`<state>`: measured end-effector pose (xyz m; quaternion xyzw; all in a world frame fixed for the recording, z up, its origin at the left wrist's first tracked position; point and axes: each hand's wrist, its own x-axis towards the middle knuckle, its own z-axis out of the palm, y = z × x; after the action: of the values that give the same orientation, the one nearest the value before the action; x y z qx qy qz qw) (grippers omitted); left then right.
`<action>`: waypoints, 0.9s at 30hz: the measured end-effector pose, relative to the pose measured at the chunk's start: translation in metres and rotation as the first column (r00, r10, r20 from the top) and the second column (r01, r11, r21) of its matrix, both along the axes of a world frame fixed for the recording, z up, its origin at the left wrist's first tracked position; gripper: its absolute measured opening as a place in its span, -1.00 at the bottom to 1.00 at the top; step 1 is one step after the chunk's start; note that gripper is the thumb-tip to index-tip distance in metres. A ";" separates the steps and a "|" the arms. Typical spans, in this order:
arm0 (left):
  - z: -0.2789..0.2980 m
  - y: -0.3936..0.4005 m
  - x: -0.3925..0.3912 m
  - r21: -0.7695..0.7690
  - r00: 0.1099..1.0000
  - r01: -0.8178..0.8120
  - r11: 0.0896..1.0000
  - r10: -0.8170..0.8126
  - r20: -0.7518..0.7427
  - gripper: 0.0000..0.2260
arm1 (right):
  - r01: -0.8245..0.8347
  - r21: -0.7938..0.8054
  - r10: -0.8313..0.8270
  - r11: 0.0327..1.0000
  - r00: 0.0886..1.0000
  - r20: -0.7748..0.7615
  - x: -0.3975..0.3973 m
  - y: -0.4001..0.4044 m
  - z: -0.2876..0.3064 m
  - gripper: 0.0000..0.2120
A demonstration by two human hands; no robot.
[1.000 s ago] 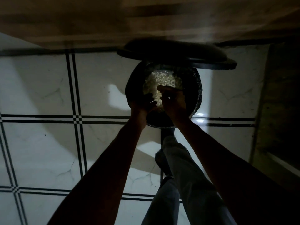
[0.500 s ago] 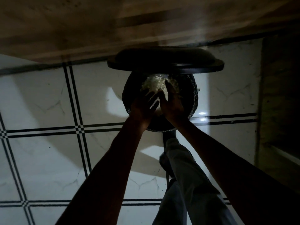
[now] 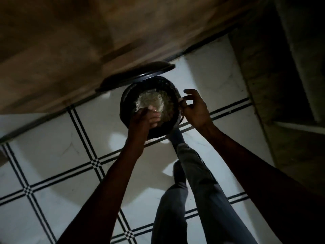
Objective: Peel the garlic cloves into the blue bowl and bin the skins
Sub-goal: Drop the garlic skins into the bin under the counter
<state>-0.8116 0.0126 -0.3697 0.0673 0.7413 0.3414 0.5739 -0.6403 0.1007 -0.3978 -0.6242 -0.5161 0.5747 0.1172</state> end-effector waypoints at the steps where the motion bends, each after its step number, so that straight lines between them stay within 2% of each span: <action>1: 0.026 0.004 0.010 0.036 0.995 0.066 0.997 -0.063 -0.080 -0.78 | 0.022 0.029 -0.022 0.999 1.000 0.005 0.017 0.000 0.025 -0.66; 3: 0.080 0.009 0.035 0.121 0.972 0.182 0.976 -0.160 -0.173 -0.77 | 0.084 0.068 -0.084 0.994 0.996 -0.004 0.057 -0.005 0.081 -0.67; 6: 0.163 0.020 0.088 0.224 0.926 0.357 0.907 -0.311 -0.214 -0.82 | 0.132 0.171 -0.130 0.976 0.991 -0.023 0.134 -0.023 0.170 -0.68; 9: 0.236 0.040 0.164 0.351 0.851 0.521 0.778 -0.441 -0.286 -0.88 | 0.186 0.319 -0.194 0.930 0.981 -0.006 0.221 -0.054 0.261 -0.68; 12: 0.298 0.049 0.252 0.432 0.753 0.657 0.617 -0.566 -0.336 -0.90 | 0.300 0.451 -0.315 0.840 0.948 -0.045 0.307 -0.093 0.341 -0.69; 14: 0.337 0.042 0.323 0.483 0.665 0.734 0.477 -0.650 -0.368 -0.89 | 0.461 0.502 -0.476 0.732 0.873 -0.107 0.373 -0.124 0.387 -0.74; 16: 0.366 0.035 0.389 0.515 0.578 0.781 0.353 -0.719 -0.385 -0.88 | 0.621 0.515 -0.636 0.591 0.751 -0.177 0.435 -0.149 0.420 -0.79; 20: 0.408 0.008 0.539 0.554 0.412 0.823 0.126 -0.804 -0.429 -0.89 | 0.772 0.507 -0.837 0.383 0.522 -0.162 0.557 -0.225 0.452 -0.84; 24: 0.416 -0.017 0.681 0.537 0.278 0.843 -0.042 -0.820 -0.501 -0.89 | 0.838 0.499 -0.933 0.221 0.331 -0.144 0.669 -0.295 0.446 -0.88; 27: 0.400 -0.032 0.758 0.461 0.170 0.878 -0.133 -0.812 -0.558 -0.88 | 0.851 0.484 -0.960 0.202 0.271 -0.075 0.735 -0.332 0.436 -0.89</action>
<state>-0.0540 -0.0193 0.0308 0.7597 0.3343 0.1429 0.5392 0.0948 -0.2311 0.0384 -0.8273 -0.1680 0.1799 0.5049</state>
